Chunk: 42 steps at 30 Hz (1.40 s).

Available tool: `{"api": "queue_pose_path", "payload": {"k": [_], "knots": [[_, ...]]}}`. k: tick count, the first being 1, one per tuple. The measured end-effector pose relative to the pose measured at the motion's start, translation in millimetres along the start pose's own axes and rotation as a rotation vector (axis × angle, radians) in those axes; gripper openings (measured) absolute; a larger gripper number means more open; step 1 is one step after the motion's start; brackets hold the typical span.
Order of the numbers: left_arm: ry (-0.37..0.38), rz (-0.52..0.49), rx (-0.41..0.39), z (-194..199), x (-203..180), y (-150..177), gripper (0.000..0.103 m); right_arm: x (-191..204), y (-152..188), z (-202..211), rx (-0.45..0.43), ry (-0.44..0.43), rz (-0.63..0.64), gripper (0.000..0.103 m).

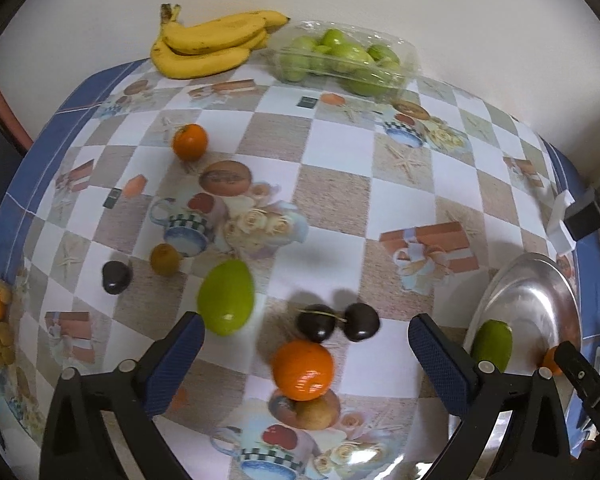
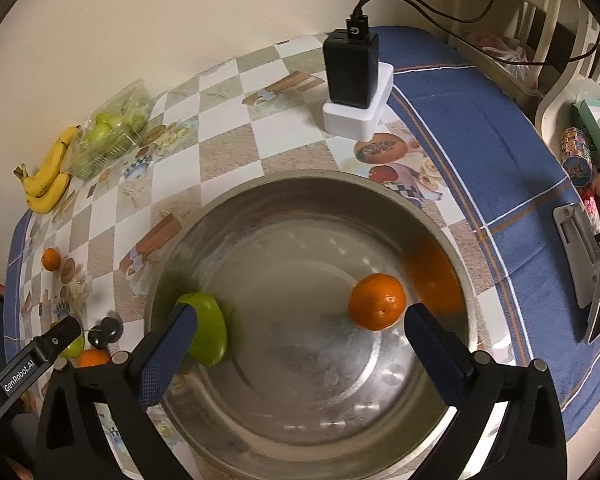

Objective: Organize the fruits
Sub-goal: 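Withdraw both open tools from the bowl back toward the fruit, then grasp a green lime with the left tool while the right tool grasps a dark plum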

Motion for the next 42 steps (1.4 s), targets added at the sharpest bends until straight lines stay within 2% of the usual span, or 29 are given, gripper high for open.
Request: {"api": "queue_pose_path", "payload": {"k": [12,24,30,36,37,40,42], "knots": [[-0.046,0.087,-0.016,6.1,56.0,-6.7,0.103,44.3,2.9,0.9,-0.003,-0.052,0.056,0.103],[-0.062,0.211,-0.039,7.4,112.2,-10.9,0.103,127.9,17.5,3.7,-0.011,-0.176,0.18,0.103],[-0.058,0.254,-0.053,6.0,129.4,-12.7,0.103,164.0,28.4,-0.1,-0.01,-0.229,0.229,0.103],[-0.017,0.24,-0.057,3.2,126.1,-17.1,0.103,176.6,33.8,-10.3,0.002,-0.237,0.236,0.102],[-0.009,0.234,-0.058,3.0,123.7,-18.1,0.103,177.7,34.4,-13.3,0.005,-0.237,0.233,0.101],[0.014,0.213,-0.049,0.6,114.8,-20.8,0.103,180.7,35.9,-18.7,0.015,-0.242,0.237,0.086],[0.039,0.204,-0.039,-1.7,108.5,-21.7,0.102,181.6,36.3,-22.7,0.019,-0.24,0.229,0.081]]}}
Point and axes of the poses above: each gripper's, at about its wrist camera, not at the fingertips, and z roughly against the way its jaws point, x to its left, y to its underside, the point moved 4 cm from there along -z, roughly the way its jaws point, and after that the axes turned 5 degrees about -x, right-handed, at the moved point
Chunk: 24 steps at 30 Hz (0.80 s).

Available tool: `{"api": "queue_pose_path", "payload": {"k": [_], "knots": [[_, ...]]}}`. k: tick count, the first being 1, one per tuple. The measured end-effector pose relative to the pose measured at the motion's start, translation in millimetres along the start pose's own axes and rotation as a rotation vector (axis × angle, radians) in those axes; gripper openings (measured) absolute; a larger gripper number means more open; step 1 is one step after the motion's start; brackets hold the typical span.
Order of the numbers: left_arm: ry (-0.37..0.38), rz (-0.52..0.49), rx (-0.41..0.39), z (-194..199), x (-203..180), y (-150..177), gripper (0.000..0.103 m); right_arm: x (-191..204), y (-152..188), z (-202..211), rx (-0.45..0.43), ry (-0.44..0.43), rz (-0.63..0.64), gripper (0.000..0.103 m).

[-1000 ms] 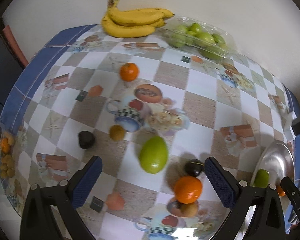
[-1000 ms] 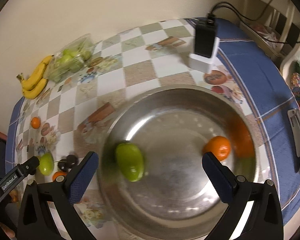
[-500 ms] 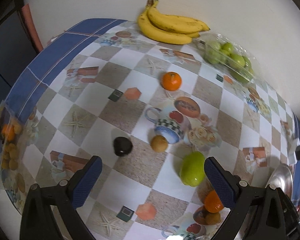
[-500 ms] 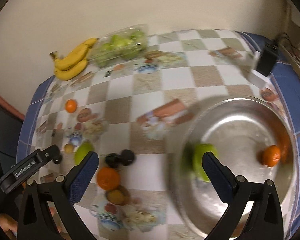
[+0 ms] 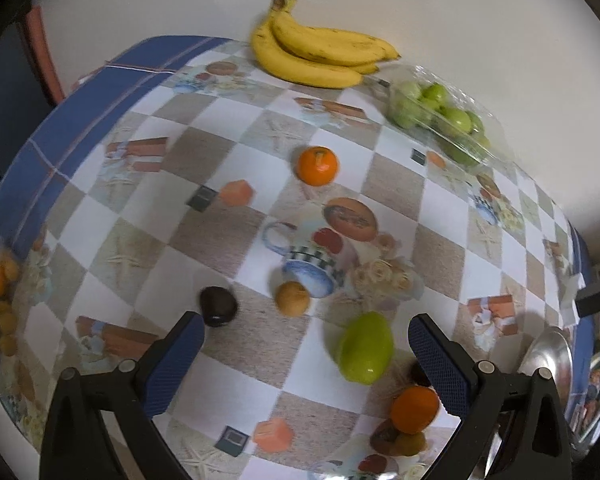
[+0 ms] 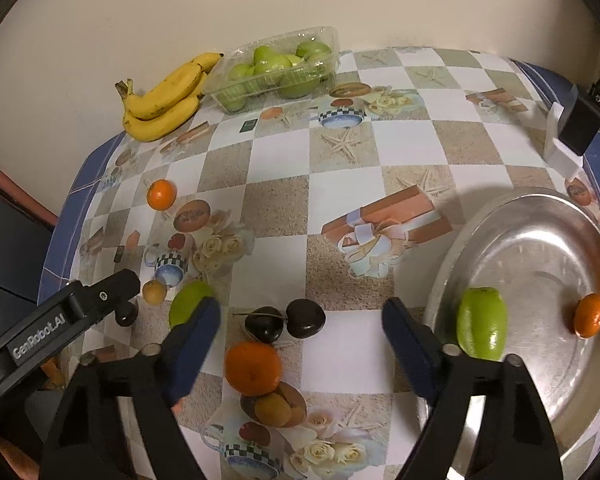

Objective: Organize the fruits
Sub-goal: 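Grasp a green lime with the left tool while the right tool grasps a dark plum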

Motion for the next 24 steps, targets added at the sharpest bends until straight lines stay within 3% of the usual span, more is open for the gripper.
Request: {"api": "queue_pose_path", "payload": {"k": [4,6,11,24], "knots": [[0.037,-0.026,0.029,-6.5,-14.9,1.9,0.099,-2.1,0.9,-8.5,0.016,-0.013,-0.024,0.068],[0.052,-0.029,0.052,-11.8,-20.1,5.0,0.088,-2.9,2.0,-12.5,0.024,-0.016,-0.03,0.063],[0.079,-0.015,0.1,-23.9,-25.5,11.2,0.08,-6.3,2.9,-19.7,0.037,-0.025,-0.057,0.051],[0.097,0.034,0.155,-45.1,-23.8,18.8,0.064,-12.9,7.8,-39.7,0.078,-0.049,-0.106,0.042]]}}
Point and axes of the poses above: each gripper's, at about its wrist camera, not at the fingertips, and z roughly against the way its jaws point, x to its left, y to its underside, the point moved 4 cm from there along -z, roughly the way its jaws point, and after that the axes turned 5 degrees about -x, right-handed, at the moved point
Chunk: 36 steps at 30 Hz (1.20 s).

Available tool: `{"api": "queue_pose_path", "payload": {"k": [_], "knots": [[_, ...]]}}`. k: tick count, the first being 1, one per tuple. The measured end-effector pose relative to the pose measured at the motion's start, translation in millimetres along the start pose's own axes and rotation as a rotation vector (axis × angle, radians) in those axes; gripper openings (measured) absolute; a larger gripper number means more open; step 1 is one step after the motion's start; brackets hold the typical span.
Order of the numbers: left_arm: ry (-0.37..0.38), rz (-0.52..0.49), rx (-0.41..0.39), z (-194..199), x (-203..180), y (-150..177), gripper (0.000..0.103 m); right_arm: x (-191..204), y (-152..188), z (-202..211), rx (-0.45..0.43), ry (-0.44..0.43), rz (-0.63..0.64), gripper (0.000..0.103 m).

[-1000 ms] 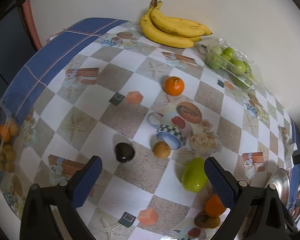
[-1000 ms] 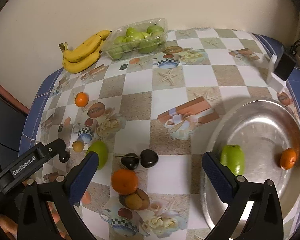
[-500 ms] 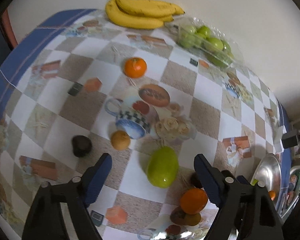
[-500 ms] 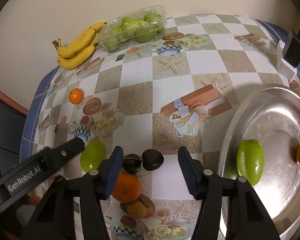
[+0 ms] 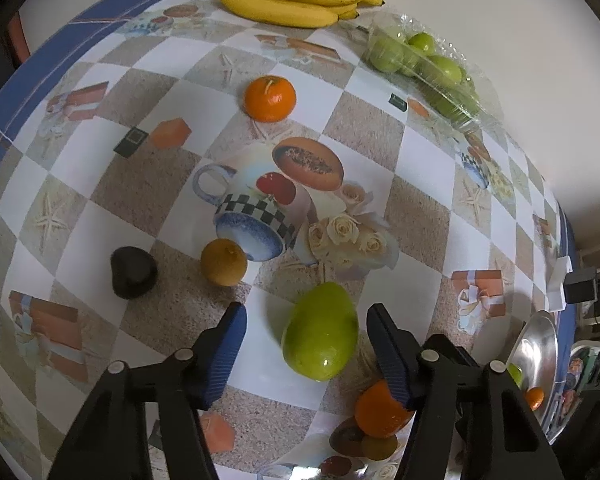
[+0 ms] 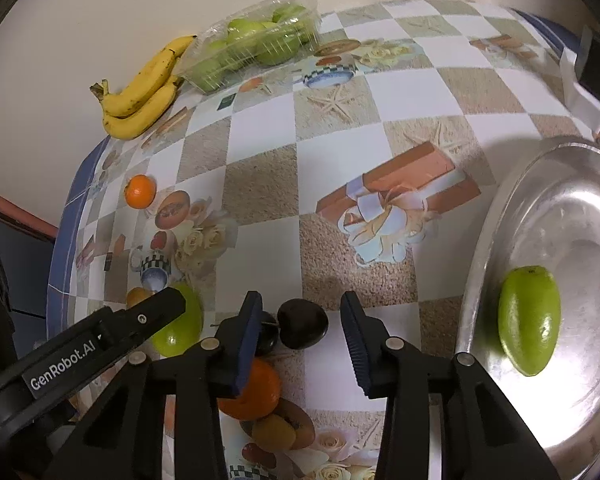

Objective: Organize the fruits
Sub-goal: 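Grasp a green lime with the left tool while the right tool grasps a dark plum, then carry the lime and plum into the steel bowl and open both tools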

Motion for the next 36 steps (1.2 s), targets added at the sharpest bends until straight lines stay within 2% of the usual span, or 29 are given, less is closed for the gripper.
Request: {"api": "queue_pose_path", "payload": {"k": [4,10,12,17,36], "knots": [[0.003,-0.003,0.013,-4.3,-1.9,2.5,0.061,-0.7,1.0,-2.7,0.005,-0.005,-0.007,0.04],[0.011,0.004,0.032,-9.2,-2.3,4.0,0.044,-1.3,1.3,-3.3,0.01,-0.015,-0.017,0.03],[0.007,-0.001,0.03,-9.2,-3.4,3.9,0.044,-1.1,1.3,-3.1,0.01,-0.013,-0.018,0.027],[-0.003,-0.008,0.025,-8.7,-4.8,4.4,0.043,-3.0,1.9,-1.3,0.014,-0.024,-0.03,0.026],[-0.023,0.003,-0.047,21.9,-10.1,-0.2,0.043,1.4,-6.5,34.4,-0.039,-0.034,-0.006,0.025]]}}
Point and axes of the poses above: each gripper's, at about its wrist camera, not at the fingertips, and z roughly against the way its jaws point, x to its left, y to its underside, the point moved 4 cm from there along -z, roughly the way its jaws point, and after that the axes turned 5 degrees about -x, right-handed, at the moved point
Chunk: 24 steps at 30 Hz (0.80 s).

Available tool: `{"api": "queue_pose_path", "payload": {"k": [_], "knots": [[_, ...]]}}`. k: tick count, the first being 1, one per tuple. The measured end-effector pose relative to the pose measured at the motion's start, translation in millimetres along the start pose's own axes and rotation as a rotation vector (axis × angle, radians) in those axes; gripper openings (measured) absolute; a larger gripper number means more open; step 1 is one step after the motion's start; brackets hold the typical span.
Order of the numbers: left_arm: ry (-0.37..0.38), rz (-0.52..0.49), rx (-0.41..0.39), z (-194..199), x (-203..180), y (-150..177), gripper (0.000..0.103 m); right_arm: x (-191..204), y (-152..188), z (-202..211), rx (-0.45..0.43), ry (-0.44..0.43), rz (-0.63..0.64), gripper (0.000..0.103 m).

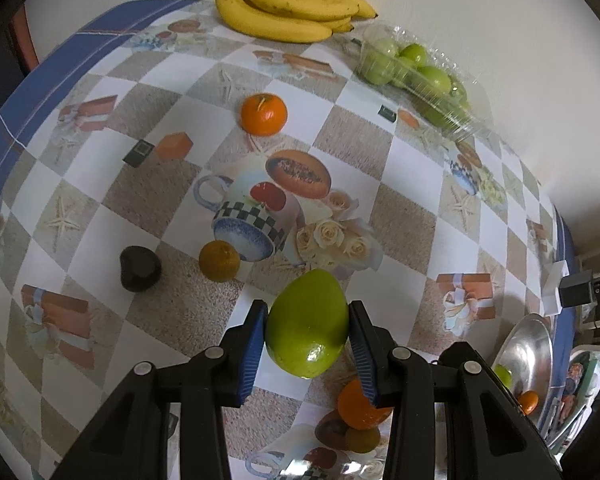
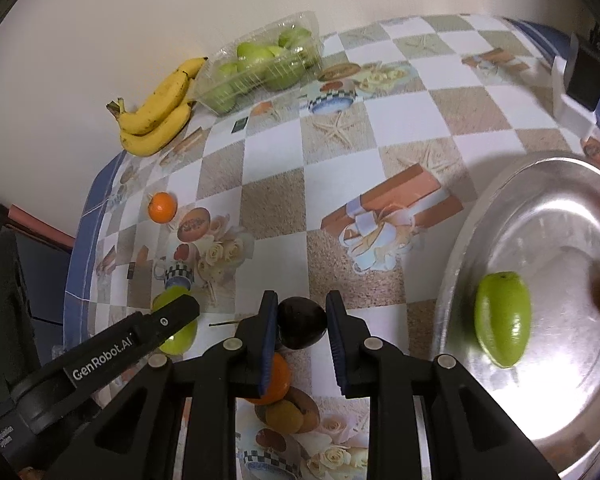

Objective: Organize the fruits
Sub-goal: 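Carry the lime and plum into the steel bowl and open both tools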

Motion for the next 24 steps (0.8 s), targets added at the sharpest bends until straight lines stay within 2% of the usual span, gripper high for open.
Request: {"api": "queue_pose_path", "payload": {"k": [12,24], "knots": [[0.003,-0.008,-0.055,24.8,-16.5,0.6,0.043,-7.5,-2.2,28.0,-0.029,0.066,0.035,0.025],[0.02,-0.081,-0.095,44.5,-57.9,15.0,0.043,-45.2,-12.0,65.0,-0.07,0.139,0.02,0.025]]}}
Point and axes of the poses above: each gripper's, at about its wrist camera, not at the fingertips, and z roughly against the way its jaws point, x to its left, y to its underside, the point moved 4 cm from there along -z, roughly the way its jaws point, and after that the axes turned 5 degrees about -x, right-handed, at the moved point
